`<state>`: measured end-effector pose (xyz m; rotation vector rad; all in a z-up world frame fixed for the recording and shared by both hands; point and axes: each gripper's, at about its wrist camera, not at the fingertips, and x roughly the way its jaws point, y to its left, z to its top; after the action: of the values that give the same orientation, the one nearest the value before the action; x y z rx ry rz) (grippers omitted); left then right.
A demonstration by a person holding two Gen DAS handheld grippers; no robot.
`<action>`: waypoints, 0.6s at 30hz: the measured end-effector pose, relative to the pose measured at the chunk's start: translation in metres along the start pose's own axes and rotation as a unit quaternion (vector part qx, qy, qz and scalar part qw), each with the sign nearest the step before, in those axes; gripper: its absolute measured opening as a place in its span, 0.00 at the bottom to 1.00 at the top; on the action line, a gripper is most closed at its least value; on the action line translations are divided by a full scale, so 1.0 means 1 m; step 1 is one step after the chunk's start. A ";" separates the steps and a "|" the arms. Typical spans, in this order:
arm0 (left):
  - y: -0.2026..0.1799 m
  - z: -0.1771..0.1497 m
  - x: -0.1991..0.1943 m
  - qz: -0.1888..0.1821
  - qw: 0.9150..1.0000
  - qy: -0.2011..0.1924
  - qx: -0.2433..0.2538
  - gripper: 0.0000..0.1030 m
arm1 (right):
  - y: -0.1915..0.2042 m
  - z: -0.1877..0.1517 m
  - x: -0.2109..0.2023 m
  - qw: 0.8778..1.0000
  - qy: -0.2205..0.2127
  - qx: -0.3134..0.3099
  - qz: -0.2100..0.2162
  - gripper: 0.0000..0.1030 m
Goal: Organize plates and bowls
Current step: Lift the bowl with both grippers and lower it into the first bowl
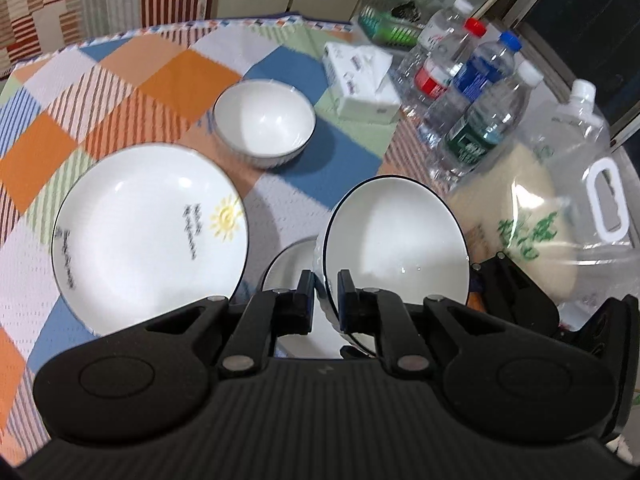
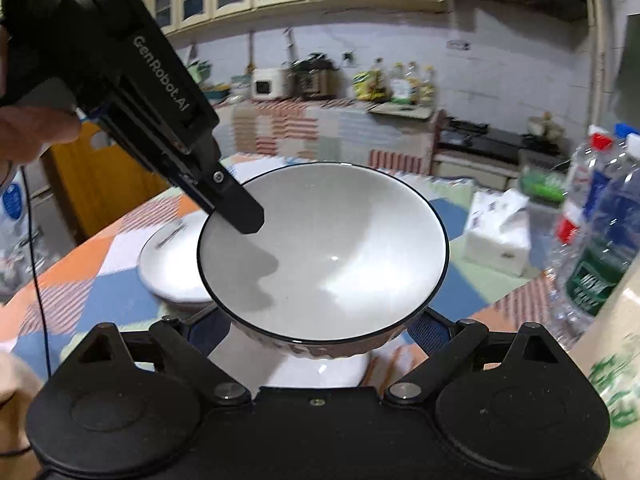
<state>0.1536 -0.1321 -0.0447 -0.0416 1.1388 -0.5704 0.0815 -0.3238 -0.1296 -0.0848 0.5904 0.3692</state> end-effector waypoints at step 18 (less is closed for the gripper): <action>0.011 -0.025 0.043 0.047 0.997 0.065 0.002 0.10 | 0.023 -0.022 0.020 0.998 0.059 -0.032 0.013 0.95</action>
<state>0.1491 -0.1361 -0.0950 0.0539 1.2600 -0.4966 0.0772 -0.3003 -0.1585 -0.1611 0.6972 0.4094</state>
